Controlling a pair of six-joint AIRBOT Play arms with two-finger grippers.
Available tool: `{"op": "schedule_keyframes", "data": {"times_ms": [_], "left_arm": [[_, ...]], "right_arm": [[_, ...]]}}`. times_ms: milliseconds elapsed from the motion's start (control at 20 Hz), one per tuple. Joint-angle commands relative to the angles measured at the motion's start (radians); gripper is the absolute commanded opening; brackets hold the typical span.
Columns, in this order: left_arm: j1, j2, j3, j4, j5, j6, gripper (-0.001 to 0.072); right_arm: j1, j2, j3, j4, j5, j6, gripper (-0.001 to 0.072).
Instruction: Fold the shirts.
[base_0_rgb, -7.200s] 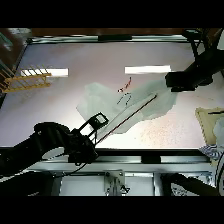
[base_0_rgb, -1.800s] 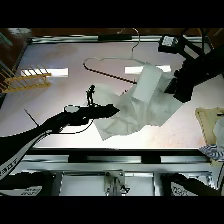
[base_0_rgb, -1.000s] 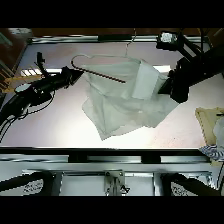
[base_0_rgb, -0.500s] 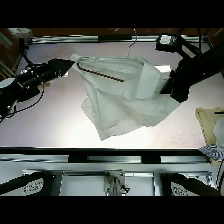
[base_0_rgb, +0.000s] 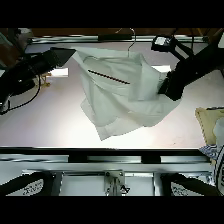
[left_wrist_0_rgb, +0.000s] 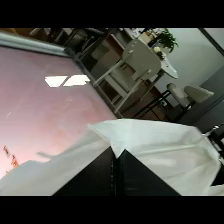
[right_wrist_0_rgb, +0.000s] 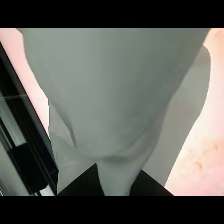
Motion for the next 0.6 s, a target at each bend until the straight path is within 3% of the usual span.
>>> {"op": "schedule_keyframes", "data": {"times_ms": [0,200,400,550], "left_arm": [[-0.075,0.007,0.143,-0.005,-0.019,0.025,0.0053],[-0.123,0.043,0.241,0.183,-0.074,-0.025,0.0053],[-0.142,0.059,0.243,0.494,-0.280,-0.217,0.0053],[-0.228,0.050,0.238,0.809,-0.264,-0.339,0.0053]], "right_arm": [[0.051,-0.016,0.000,-0.043,-0.082,0.126,0.0063],[0.048,-0.013,0.013,-0.044,-0.182,0.430,0.0064],[0.048,-0.013,0.037,0.032,-0.180,0.527,0.0063],[0.048,0.003,0.041,0.127,-0.190,0.571,0.0063]]}}
